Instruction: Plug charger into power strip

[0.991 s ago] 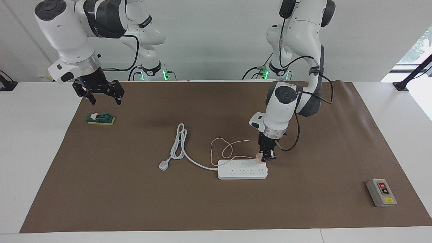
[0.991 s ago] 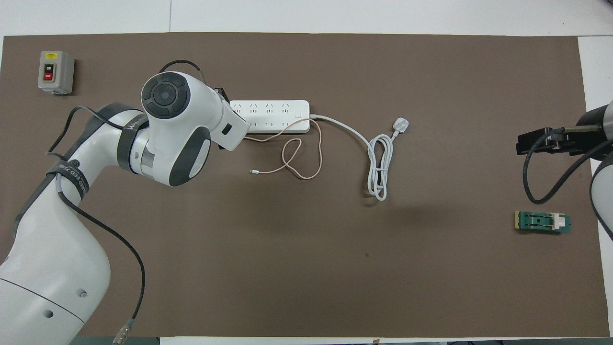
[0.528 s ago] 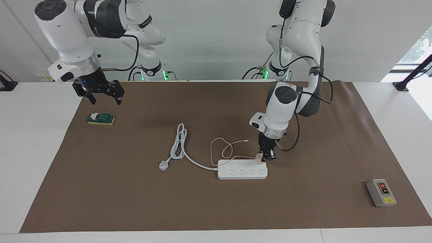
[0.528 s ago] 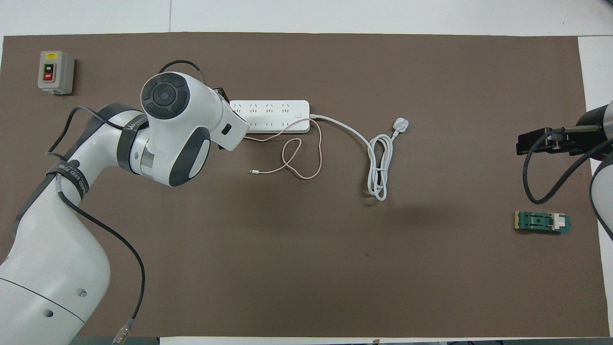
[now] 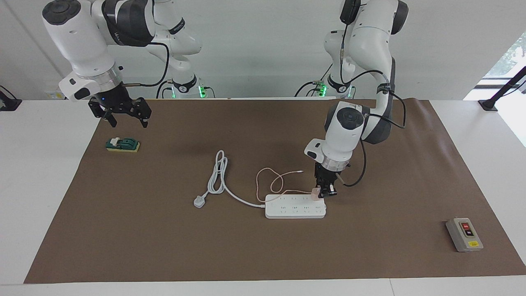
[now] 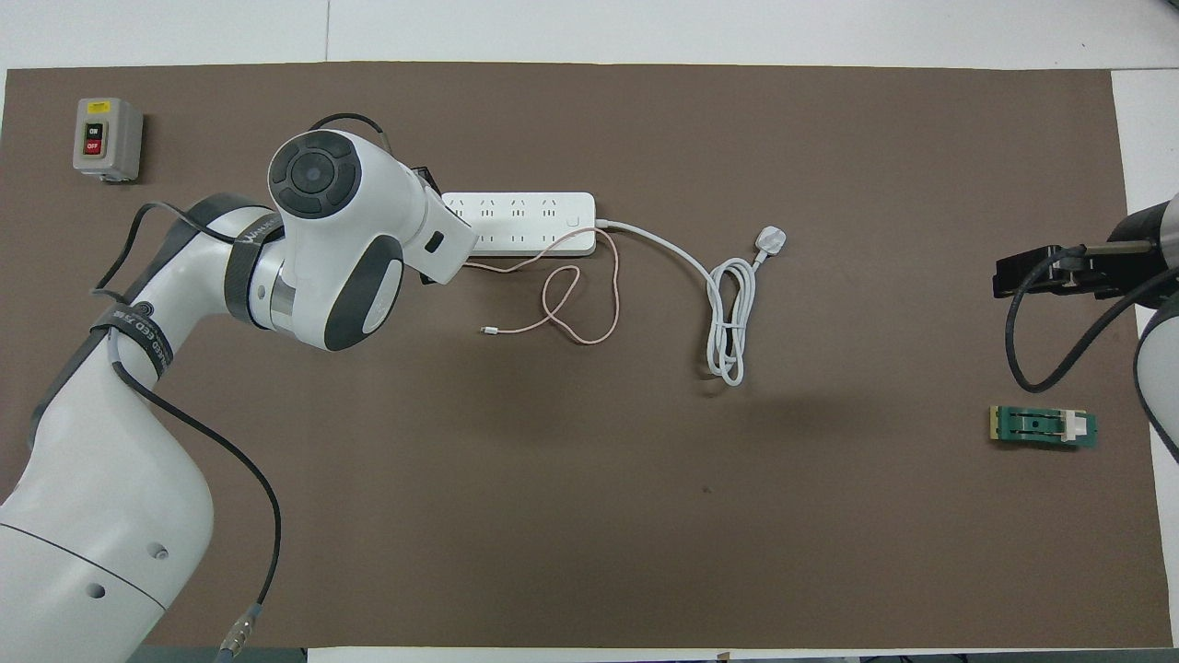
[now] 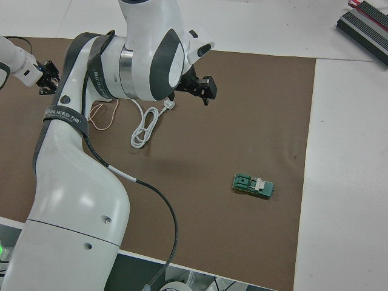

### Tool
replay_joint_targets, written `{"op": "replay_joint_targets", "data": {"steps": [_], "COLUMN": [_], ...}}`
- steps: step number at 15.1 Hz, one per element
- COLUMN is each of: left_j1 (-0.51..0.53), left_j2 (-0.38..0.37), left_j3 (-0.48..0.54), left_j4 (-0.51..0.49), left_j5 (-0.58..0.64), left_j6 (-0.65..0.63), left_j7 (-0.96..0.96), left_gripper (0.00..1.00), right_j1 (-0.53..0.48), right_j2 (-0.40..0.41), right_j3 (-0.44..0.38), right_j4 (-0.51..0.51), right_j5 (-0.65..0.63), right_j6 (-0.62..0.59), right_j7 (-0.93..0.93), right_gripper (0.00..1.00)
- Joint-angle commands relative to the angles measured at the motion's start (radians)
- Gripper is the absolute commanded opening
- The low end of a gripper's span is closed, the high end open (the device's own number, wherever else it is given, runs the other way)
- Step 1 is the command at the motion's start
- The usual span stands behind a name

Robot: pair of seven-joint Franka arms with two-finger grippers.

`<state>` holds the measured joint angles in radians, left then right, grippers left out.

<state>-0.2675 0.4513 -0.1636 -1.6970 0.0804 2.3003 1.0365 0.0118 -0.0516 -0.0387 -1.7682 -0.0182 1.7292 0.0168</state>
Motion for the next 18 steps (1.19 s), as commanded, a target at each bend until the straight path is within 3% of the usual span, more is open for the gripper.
{"op": "replay_joint_targets", "data": {"steps": [1, 8, 11, 18], "left_j1": [0.011, -0.012, -0.006, 0.039], "left_j2": [0.076, 0.092, 0.092, 0.115], "left_j3": [0.006, 0.006, 0.007, 0.004], "left_j4": [0.065, 0.085, 0.086, 0.085], "left_j5": [-0.010, 0.088, 0.094, -0.036], "left_j6": [0.016, -0.001, 0.017, -0.004], "left_j7": [-0.001, 0.023, 0.166, 0.168], "left_gripper": [0.00, 0.00, 0.00, 0.00], "right_j1": [-0.009, -0.007, -0.007, -0.006], "right_j2": [-0.019, -0.021, -0.021, -0.021], "right_j3": [0.011, 0.013, 0.013, 0.013], "right_j4": [-0.025, -0.028, -0.027, -0.028], "right_j5": [-0.011, -0.011, -0.011, -0.011], "right_j6": [0.016, 0.018, 0.018, 0.018], "right_j7": [0.028, 0.043, 0.041, 0.043], "right_gripper": [1.00, 1.00, 1.00, 1.00]}}
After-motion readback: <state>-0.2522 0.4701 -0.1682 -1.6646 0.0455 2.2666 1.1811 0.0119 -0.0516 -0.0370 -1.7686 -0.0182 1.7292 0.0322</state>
